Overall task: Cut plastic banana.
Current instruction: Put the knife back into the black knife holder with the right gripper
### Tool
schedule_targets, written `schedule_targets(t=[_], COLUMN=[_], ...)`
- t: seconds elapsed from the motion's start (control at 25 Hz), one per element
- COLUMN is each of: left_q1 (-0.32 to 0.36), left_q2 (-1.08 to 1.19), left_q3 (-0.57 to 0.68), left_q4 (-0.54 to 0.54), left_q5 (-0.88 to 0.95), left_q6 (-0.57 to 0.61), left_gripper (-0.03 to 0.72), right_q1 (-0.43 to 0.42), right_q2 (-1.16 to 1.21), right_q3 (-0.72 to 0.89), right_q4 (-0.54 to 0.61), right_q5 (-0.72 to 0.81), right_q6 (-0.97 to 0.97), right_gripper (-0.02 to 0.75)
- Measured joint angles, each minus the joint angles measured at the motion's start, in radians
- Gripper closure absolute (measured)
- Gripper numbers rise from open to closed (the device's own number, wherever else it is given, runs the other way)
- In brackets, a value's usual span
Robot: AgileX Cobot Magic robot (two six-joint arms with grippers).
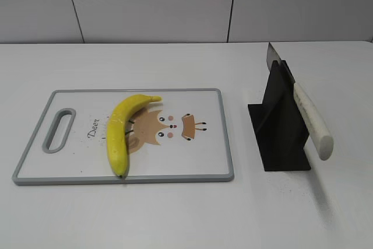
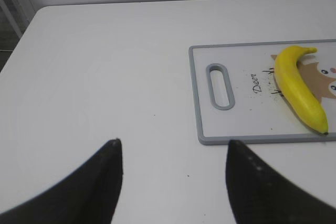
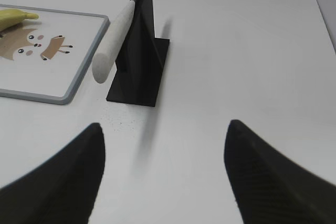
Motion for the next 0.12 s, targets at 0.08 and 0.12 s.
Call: schedule_targets(t=[0.08,0.12], left_q1=[0.0,0.0], left_q2=[0.0,0.0], left_q3=[0.0,0.0], left_q4=[0.0,0.0], left_q5=[0.0,0.0], left_q6=[0.0,0.0], left_gripper=[0.097,0.097], right_q1=[-0.001,-0.001], right_q2=[0.0,0.0], right_q3=[0.0,0.0], right_q4=[0.0,0.0], right_q5=[0.0,0.0], right_q6=[0.0,0.0], right_gripper=[0.182,0.182])
